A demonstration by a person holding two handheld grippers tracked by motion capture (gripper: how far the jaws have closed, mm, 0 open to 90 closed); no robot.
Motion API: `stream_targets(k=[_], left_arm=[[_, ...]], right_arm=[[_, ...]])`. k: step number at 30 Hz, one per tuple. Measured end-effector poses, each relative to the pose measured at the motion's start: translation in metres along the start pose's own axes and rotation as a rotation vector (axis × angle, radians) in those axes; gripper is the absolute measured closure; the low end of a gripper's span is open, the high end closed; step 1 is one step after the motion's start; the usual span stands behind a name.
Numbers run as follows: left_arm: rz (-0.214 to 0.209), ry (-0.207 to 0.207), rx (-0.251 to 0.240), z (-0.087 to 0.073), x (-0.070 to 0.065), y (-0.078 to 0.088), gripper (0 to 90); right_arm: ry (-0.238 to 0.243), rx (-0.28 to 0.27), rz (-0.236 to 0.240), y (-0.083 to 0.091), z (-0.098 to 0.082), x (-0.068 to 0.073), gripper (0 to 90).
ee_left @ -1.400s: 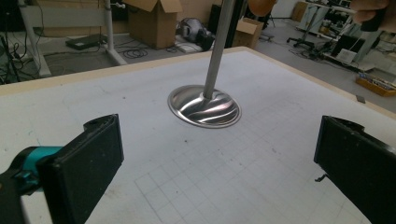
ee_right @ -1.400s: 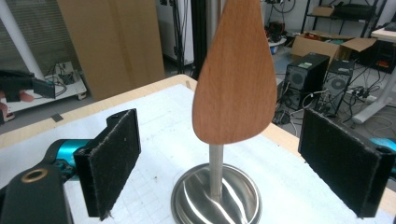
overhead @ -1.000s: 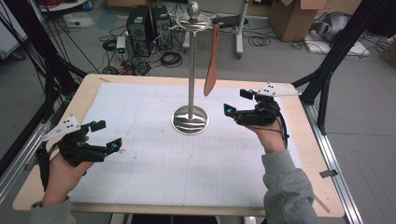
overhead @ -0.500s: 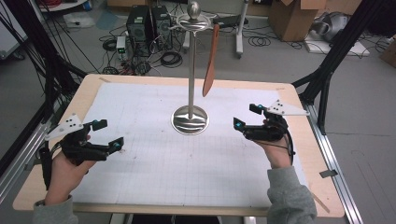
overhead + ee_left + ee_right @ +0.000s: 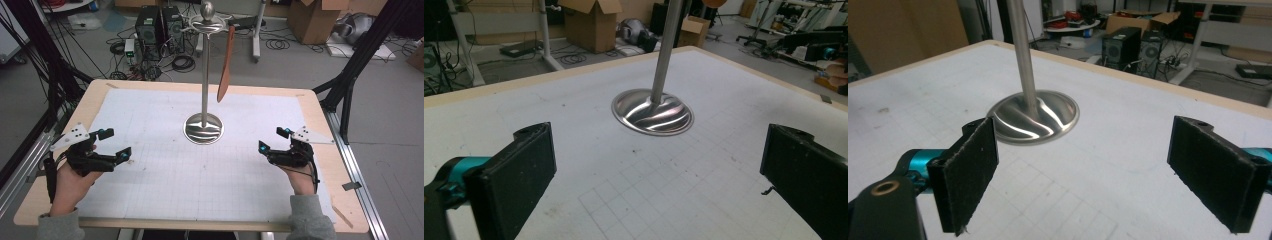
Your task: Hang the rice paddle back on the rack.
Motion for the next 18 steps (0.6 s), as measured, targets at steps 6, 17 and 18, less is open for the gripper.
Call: stream_targets(k=[6,17,18], left_arm=[[0.015,0.023,0.002,-0.005,0.005,0.000,1.8],[0.063,0.046,-0.011,-0.010,0.019,0.010,1.8],[0.068,0.048,-0.013,-0.012,0.021,0.011,1.8]], right_arm=[[0.005,0.017,-0.044,0.003,-0.011,-0.003,11.6],[-0.020,0.030,-0.125,0.020,-0.028,-0.020,11.7],[-0.029,0.028,-0.128,0.023,-0.029,-0.022,11.7]])
Point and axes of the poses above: each handheld gripper's, and its own axes: y roughly backward along the jaws, z roughly out of its top, x roughly to its left, the point moved 2 cm from there along -y, roughly forward along the jaws, and after that the axes turned 2 degrees about -x, right-handed, at the moved point
